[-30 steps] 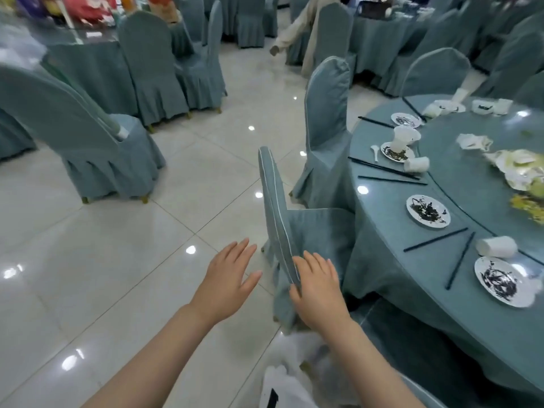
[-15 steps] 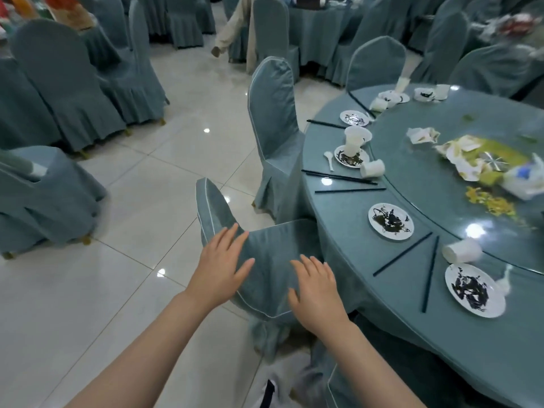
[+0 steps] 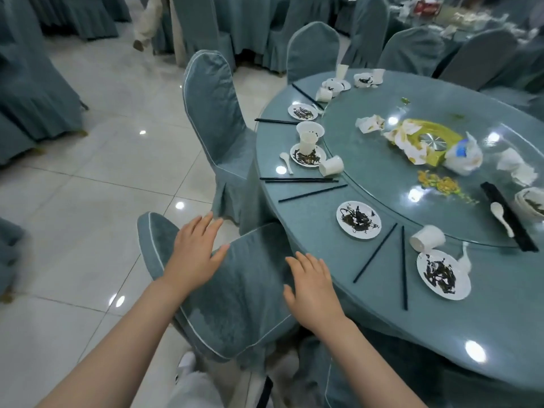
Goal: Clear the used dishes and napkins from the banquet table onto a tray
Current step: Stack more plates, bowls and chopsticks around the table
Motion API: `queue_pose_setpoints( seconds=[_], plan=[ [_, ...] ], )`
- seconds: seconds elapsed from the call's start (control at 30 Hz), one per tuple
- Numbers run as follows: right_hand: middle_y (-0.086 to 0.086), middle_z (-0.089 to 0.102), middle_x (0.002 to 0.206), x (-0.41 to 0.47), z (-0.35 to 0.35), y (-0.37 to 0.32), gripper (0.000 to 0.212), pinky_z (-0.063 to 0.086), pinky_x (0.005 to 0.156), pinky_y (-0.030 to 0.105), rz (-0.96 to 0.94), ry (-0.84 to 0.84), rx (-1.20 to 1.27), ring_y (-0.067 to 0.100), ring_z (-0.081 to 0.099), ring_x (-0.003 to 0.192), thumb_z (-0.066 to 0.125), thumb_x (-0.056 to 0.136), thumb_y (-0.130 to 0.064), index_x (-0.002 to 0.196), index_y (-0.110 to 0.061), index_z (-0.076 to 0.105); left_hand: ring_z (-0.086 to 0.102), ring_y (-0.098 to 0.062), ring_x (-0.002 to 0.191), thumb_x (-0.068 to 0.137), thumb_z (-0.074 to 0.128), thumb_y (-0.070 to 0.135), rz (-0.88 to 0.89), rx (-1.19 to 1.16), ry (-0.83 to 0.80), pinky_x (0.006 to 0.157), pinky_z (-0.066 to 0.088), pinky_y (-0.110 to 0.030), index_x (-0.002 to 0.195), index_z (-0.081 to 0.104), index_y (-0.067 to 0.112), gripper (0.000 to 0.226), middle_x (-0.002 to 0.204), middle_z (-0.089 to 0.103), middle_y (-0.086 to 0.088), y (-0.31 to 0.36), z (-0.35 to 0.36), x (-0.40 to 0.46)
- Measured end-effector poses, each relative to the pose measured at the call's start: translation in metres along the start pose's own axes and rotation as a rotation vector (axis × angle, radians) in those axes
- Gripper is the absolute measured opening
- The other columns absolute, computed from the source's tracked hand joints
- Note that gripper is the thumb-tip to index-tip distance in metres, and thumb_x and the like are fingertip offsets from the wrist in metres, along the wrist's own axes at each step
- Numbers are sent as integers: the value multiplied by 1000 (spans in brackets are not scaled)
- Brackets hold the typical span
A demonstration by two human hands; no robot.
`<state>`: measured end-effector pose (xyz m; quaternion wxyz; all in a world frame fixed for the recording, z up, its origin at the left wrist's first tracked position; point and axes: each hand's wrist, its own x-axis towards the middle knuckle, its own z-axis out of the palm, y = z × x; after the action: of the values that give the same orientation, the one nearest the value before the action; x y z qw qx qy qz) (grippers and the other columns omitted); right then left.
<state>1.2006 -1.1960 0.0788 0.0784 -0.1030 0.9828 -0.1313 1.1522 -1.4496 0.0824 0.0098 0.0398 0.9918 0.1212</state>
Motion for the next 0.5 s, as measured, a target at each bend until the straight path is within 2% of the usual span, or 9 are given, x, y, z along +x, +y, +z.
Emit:
queue_pose_setpoints(
  seconds=[0.1,0.5],
  plan=[
    [4,22,159,18,-1,-12,59,0,120,39,82,35,7,21,13,147,44,94,-32,149,-19,28,18,-26,146,83,13,63,65,-7,-35,118,16,-42,149,32,21,81,158,24,-4,-14,-2,25],
    [5,21,159,92,9,-100,59,1,122,40,355,136,126,23,12,148,45,95,-30,150,-17,27,12,-21,147,79,6,65,324,32,-141,118,11,-37,151,28,23,86,160,20,0,-88,-28,116]
  ],
)
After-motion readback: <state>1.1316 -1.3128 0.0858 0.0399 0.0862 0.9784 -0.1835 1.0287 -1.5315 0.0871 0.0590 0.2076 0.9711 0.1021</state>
